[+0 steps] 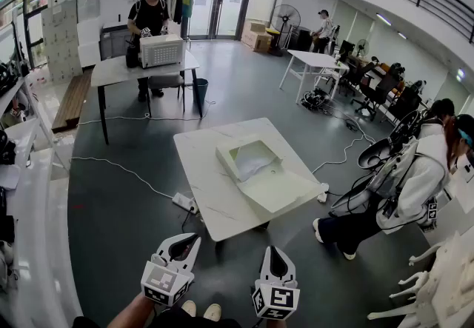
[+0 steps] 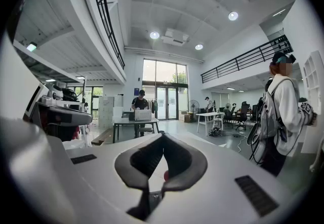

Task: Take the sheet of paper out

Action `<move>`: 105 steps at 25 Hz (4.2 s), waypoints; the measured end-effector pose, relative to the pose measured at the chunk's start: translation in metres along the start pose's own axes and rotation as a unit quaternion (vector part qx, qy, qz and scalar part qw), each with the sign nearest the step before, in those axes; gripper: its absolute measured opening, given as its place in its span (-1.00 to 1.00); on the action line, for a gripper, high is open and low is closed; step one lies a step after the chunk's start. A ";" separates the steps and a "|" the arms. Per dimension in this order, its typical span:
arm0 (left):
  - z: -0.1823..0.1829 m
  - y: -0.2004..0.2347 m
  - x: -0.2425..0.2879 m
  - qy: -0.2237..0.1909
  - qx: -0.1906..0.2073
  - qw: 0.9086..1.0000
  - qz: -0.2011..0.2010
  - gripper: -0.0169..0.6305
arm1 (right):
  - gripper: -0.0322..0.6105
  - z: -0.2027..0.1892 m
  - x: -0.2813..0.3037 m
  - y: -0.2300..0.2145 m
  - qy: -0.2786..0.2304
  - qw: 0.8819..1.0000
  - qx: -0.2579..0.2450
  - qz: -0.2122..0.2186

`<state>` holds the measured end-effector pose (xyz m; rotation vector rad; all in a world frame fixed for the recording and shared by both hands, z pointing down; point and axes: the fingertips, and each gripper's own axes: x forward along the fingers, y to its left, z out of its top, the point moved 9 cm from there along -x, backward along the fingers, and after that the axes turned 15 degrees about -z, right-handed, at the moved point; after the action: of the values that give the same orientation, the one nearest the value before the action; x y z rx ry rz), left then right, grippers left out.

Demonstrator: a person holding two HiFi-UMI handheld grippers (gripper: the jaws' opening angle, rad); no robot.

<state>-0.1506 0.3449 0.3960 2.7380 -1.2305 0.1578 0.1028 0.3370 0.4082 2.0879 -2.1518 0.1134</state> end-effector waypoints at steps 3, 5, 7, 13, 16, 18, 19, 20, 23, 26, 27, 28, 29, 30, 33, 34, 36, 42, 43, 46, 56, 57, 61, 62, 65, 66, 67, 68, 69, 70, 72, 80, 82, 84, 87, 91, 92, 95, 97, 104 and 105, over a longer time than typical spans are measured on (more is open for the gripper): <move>-0.001 -0.003 0.004 0.001 0.000 1.000 -0.001 -0.86 | -0.85 -0.001 0.001 -0.004 0.001 1.000 0.000 0.001; -0.002 -0.005 0.008 0.003 0.001 1.000 -0.002 -0.86 | -0.85 -0.001 0.002 -0.007 0.000 1.000 -0.001 0.002; -0.003 -0.007 0.011 0.004 0.001 1.000 -0.002 -0.86 | -0.85 -0.002 0.003 -0.010 -0.001 1.000 -0.001 0.002; -0.002 -0.008 0.025 0.009 -0.001 1.000 0.003 -0.86 | -0.85 -0.002 0.014 -0.021 0.001 1.000 0.005 0.003; 0.000 -0.012 0.037 0.009 -0.001 1.000 0.006 -0.86 | -0.85 0.000 0.020 -0.032 -0.003 1.000 0.000 0.005; -0.001 -0.016 0.047 0.008 0.000 1.000 0.007 -0.86 | -0.85 -0.001 0.025 -0.041 -0.005 1.000 0.000 0.006; -0.001 -0.019 0.051 0.008 0.001 1.000 0.008 -0.86 | -0.85 -0.001 0.026 -0.045 -0.006 1.000 0.000 0.008; -0.002 -0.021 0.055 0.007 0.001 1.000 0.008 -0.86 | -0.85 -0.002 0.027 -0.049 -0.006 1.000 0.001 0.010; -0.005 -0.025 0.066 0.003 0.000 1.000 0.011 -0.86 | -0.85 -0.006 0.034 -0.055 -0.008 1.000 -0.003 0.015; -0.011 -0.021 0.072 0.003 0.002 1.000 0.010 -0.86 | -0.85 -0.013 0.040 -0.053 -0.010 1.000 -0.001 0.020; -0.011 -0.017 0.075 0.002 0.004 1.000 0.011 -0.86 | -0.85 -0.014 0.044 -0.051 -0.011 1.000 -0.001 0.021; -0.010 -0.014 0.079 0.002 0.006 1.000 0.011 -0.86 | -0.85 -0.014 0.048 -0.051 -0.013 1.000 -0.001 0.022; -0.008 -0.010 0.083 0.002 0.007 1.000 0.011 -0.86 | -0.85 -0.013 0.054 -0.051 -0.013 1.000 0.000 0.022; -0.005 -0.007 0.089 0.002 0.008 1.000 0.011 -0.86 | -0.85 -0.011 0.060 -0.052 -0.012 1.000 0.001 0.023; 0.000 0.008 0.106 0.003 0.008 1.000 0.011 -0.86 | -0.85 -0.009 0.081 -0.054 -0.008 1.000 0.004 0.022; -0.001 0.016 0.112 0.002 0.007 1.000 0.010 -0.86 | -0.85 -0.010 0.089 -0.053 -0.008 1.000 0.004 0.021; -0.003 0.036 0.126 0.002 0.008 1.000 0.007 -0.86 | -0.85 -0.012 0.110 -0.047 -0.008 1.000 0.004 0.019; 0.012 0.105 0.190 0.012 0.013 1.000 -0.014 -0.86 | -0.85 0.004 0.196 -0.036 0.000 1.000 -0.006 0.013; 0.017 0.116 0.201 0.014 0.011 1.000 -0.018 -0.86 | -0.85 0.009 0.211 -0.035 0.001 1.000 -0.005 0.010; 0.025 0.153 0.232 0.019 0.002 0.999 -0.026 -0.86 | -0.85 0.016 0.254 -0.031 0.008 1.000 0.004 -0.003; 0.020 0.249 0.332 0.044 -0.002 0.997 -0.071 -0.86 | -0.85 0.008 0.368 -0.021 0.038 0.998 0.015 -0.042; 0.019 0.257 0.340 0.046 -0.003 0.996 -0.074 -0.86 | -0.85 0.007 0.377 -0.020 0.042 0.998 0.015 -0.045; 0.016 0.286 0.369 0.058 -0.007 0.995 -0.086 -0.86 | -0.85 0.003 0.410 -0.013 0.055 0.997 0.018 -0.052; 0.014 0.293 0.376 0.061 -0.009 0.994 -0.088 -0.86 | -0.85 0.001 0.418 -0.012 0.059 0.997 0.018 -0.053; 0.008 0.313 0.397 0.072 -0.015 0.993 -0.094 -0.86 | -0.85 -0.004 0.444 -0.009 0.070 0.996 0.019 -0.058; 0.005 0.320 0.404 0.075 -0.017 0.992 -0.096 -0.86 | -0.85 -0.006 0.453 -0.008 0.073 0.995 0.019 -0.059; 0.002 0.326 0.412 0.078 -0.020 0.992 -0.097 -0.86 | -0.85 -0.008 0.461 -0.008 0.076 0.995 0.020 -0.060; -0.001 0.332 0.419 0.081 -0.023 0.992 -0.099 -0.86 | -0.85 -0.011 0.470 -0.008 0.080 0.995 0.021 -0.061; -0.005 0.338 0.427 0.084 -0.026 0.991 -0.100 -0.86 | -0.85 -0.014 0.479 -0.009 0.084 0.994 0.021 -0.062; -0.009 0.343 0.436 0.088 -0.029 0.991 -0.101 -0.86 | -0.85 -0.017 0.488 -0.010 0.089 0.994 0.022 -0.062; -0.017 0.353 0.451 0.098 -0.035 0.989 -0.103 -0.86 | -0.85 -0.023 0.505 -0.011 0.099 0.993 0.023 -0.061; -0.052 0.388 0.499 0.136 -0.057 0.983 -0.110 -0.86 | -0.85 -0.058 0.556 -0.013 0.144 0.988 0.027 -0.057; -0.063 0.397 0.512 0.139 -0.069 0.982 -0.109 -0.86 | -0.85 -0.068 0.568 -0.015 0.151 0.987 0.028 -0.057; -0.073 0.405 0.522 0.147 -0.085 0.980 -0.106 -0.86 | -0.85 -0.075 0.578 -0.017 0.158 0.985 0.031 -0.058; -0.086 0.415 0.536 0.162 -0.105 0.976 -0.103 -0.59 | -0.85 -0.080 0.589 -0.018 0.167 0.984 0.033 -0.058; -0.103 0.424 0.551 0.182 -0.111 0.972 -0.094 -0.23 | -0.85 -0.081 0.597 -0.019 0.174 0.982 0.034 -0.060; -0.107 0.426 0.555 0.188 -0.111 0.971 -0.092 -0.21 | -0.85 -0.081 0.598 -0.019 0.175 0.982 0.034 -0.061; -0.118 0.428 0.567 0.204 -0.111 0.968 -0.091 -0.18 | -0.85 -0.082 0.601 -0.024 0.179 0.981 0.034 -0.065; -0.124 0.432 0.575 0.213 -0.111 0.967 -0.090 -0.18 | -0.85 -0.083 0.606 -0.026 0.182 0.980 0.033 -0.068; -0.156 0.443 0.593 0.249 -0.115 0.957 -0.091 -0.19 | -0.85 -0.096 0.616 -0.030 0.189 0.979 0.033 -0.075; -0.158 0.443 0.594 0.254 -0.117 0.956 -0.092 -0.19 | -0.85 -0.097 0.616 -0.031 0.190 0.978 0.032 -0.075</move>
<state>-0.0961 -0.3569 0.6768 2.3742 -0.7932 0.6080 0.1219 -0.2576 0.5972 2.0521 -1.7839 0.5256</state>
